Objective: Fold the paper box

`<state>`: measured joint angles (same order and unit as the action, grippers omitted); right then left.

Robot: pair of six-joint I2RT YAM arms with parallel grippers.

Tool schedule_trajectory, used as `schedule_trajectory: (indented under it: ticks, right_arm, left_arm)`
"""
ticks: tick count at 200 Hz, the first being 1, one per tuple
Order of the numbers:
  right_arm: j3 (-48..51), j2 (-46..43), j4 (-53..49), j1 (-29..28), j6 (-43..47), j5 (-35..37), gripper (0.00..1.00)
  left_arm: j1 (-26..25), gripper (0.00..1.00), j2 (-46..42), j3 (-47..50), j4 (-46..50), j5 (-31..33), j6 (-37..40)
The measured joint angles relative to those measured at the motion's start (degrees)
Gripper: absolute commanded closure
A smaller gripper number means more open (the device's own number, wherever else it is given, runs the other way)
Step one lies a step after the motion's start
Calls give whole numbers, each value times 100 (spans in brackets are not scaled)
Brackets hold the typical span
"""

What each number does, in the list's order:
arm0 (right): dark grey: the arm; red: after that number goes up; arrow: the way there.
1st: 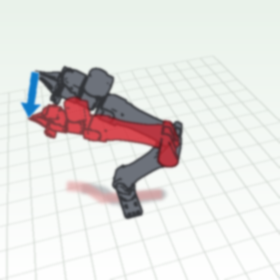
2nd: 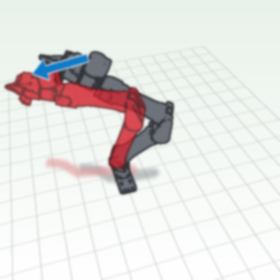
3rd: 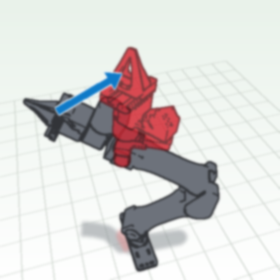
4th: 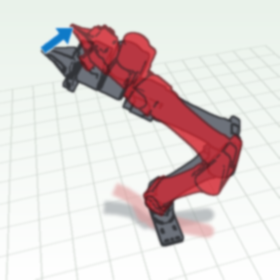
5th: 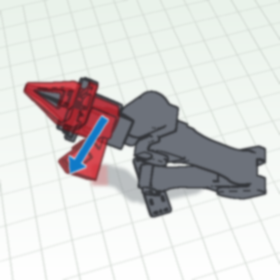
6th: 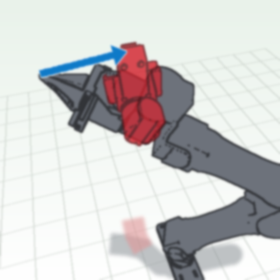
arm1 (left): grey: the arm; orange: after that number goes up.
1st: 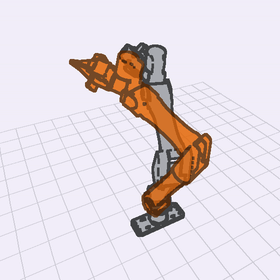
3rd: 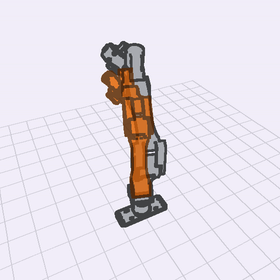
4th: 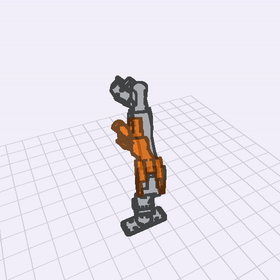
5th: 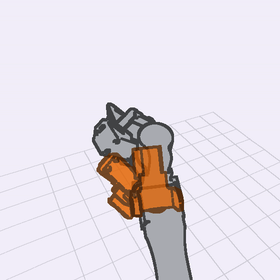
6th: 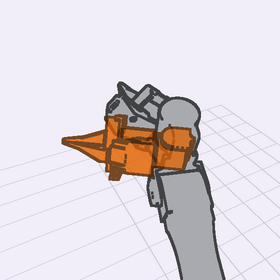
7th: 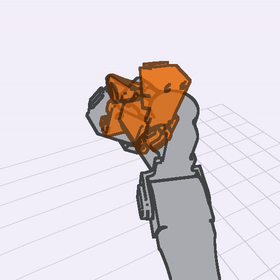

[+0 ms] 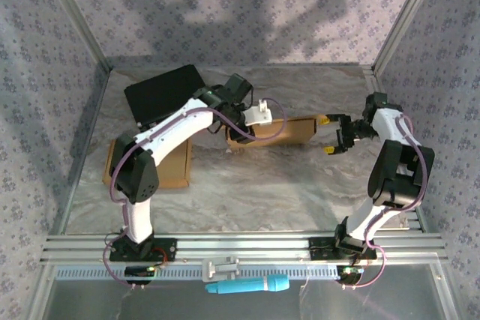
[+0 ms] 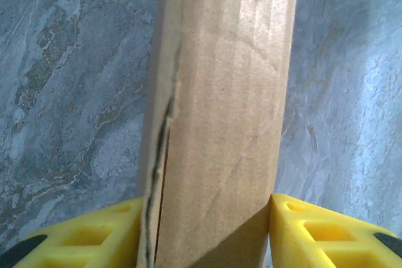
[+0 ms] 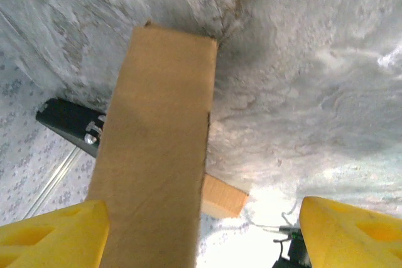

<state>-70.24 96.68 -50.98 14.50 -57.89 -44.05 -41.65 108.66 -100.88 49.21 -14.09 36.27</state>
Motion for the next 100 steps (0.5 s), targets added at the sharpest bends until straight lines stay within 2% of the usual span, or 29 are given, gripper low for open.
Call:
schedule_trajectory:
  ticks: [26, 77, 100]
  right_arm:
    - [-195, 367, 129, -125, 24, 116, 25]
    - [-697, 1338, 188, -782, 13, 238, 35]
    - [-662, 1386, 203, -931, -28, 273, 35]
  left_arm:
    - [105, 55, 111, -234, 271, -297, -310]
    - [105, 56, 175, -387, 787, -520, -973]
    - [103, 51, 286, -656, 1176, -514, -1353]
